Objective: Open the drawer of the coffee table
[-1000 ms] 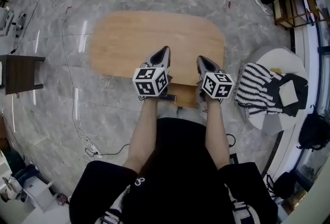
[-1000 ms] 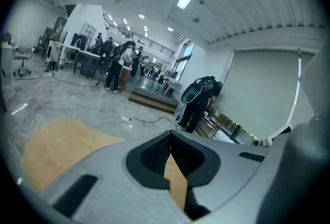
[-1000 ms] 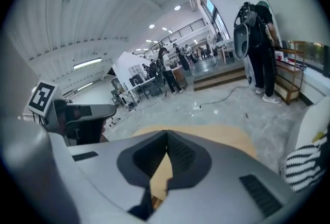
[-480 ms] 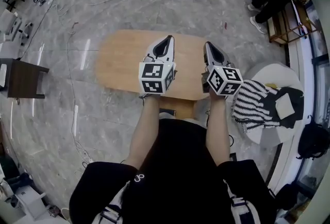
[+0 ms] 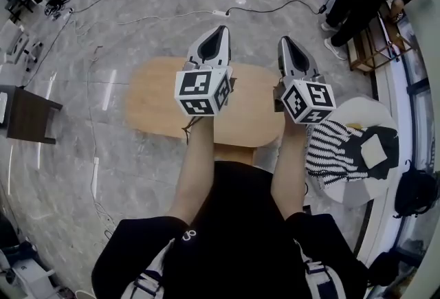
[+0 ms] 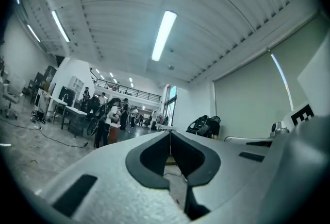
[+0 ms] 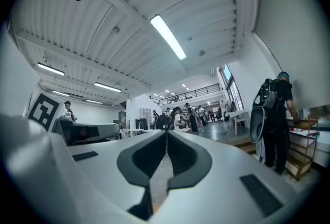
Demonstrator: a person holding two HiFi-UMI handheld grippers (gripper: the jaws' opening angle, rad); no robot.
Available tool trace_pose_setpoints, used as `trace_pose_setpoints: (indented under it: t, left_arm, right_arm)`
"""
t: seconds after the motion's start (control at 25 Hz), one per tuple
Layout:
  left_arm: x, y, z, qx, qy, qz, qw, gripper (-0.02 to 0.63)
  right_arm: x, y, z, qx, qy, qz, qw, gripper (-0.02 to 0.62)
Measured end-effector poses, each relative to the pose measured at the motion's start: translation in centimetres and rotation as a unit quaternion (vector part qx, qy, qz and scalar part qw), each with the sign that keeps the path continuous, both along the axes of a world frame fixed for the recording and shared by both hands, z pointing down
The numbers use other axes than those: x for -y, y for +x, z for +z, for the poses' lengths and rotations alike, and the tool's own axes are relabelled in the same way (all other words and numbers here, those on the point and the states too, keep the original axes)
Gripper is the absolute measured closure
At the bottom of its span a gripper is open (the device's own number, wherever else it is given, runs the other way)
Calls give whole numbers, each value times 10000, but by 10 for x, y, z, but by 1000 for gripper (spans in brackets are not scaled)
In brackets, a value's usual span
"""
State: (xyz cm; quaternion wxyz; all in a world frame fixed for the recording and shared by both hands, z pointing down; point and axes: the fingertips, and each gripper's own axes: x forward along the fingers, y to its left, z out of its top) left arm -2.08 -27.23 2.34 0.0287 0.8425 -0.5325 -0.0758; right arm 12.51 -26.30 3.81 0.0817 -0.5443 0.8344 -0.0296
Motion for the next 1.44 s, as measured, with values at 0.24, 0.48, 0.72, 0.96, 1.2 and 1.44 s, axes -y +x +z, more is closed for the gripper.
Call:
trace_pose_setpoints:
  t: [0.24,0.48,0.72,0.96,1.2,1.44]
  left_arm:
    - [-7,8,-22,293,220,-49,9993,597]
    - [-6,13,-11,498,114,-195,9985,596]
    - [-7,12,-3,530,42,-168,9984,597]
    - [-9,16,0,571,33,-143,9983,595]
    - [-11,21,0,597,43,-113,9981,596]
    - [-12,22,4,585,6,-114,9982,596]
  right_arm:
    - [-1,4,-24,-200,274,208,9992,583]
    - [0,12,-16,-394,149,385,9984,584]
    - [-1,13,-6,-427,19,389,9983,584]
    - [-2,14,-5,-372,10,346,9987,584]
    - [-3,14,-4,-407,-9,318,9987,584]
    - [-4,16,1,-425,-49,319,9986,584]
